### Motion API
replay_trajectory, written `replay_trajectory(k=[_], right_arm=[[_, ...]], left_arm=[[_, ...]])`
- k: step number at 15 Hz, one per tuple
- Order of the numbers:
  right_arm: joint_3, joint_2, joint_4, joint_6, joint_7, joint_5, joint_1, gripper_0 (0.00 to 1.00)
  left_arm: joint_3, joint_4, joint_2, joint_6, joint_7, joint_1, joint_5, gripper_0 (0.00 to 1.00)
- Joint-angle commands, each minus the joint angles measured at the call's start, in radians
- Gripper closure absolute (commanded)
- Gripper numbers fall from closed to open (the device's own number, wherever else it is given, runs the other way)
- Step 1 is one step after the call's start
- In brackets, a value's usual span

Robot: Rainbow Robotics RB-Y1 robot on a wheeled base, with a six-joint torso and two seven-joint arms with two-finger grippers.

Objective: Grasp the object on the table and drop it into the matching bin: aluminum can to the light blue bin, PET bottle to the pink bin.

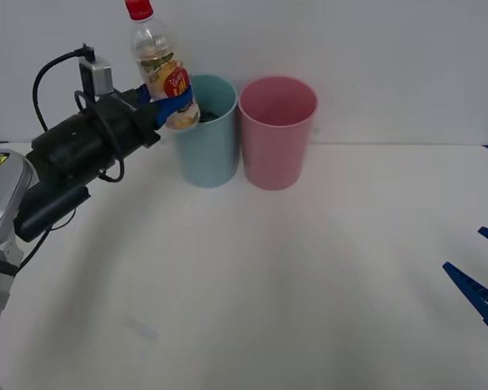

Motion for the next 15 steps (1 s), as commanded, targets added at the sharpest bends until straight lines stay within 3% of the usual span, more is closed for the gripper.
replay_trajectory(k=[1, 8, 12, 15], right_arm=[[0.0, 0.0, 0.0, 0.0, 0.0, 0.0, 0.0, 0.0], [0.0, 0.0, 0.0, 0.0, 0.0, 0.0, 0.0, 0.0], [0.0, 0.0, 0.0, 0.0, 0.0, 0.0, 0.0, 0.0], [0.0, 0.0, 0.0, 0.0, 0.0, 0.0, 0.0, 0.0]], left_arm=[[-0.013, 0.089, -0.013, 0.002, -0.004, -0.077, -0.017, 1.0], [-0.149, 0.302, -0.108, 0.185, -0.065, -0.296, -0.046, 1.0], [-0.241, 0.431, -0.159, 0.284, -0.186, -0.393, 0.043, 1.0], [-0.306, 0.471, -0.177, 0.346, -0.189, -0.448, 0.095, 1.0]])
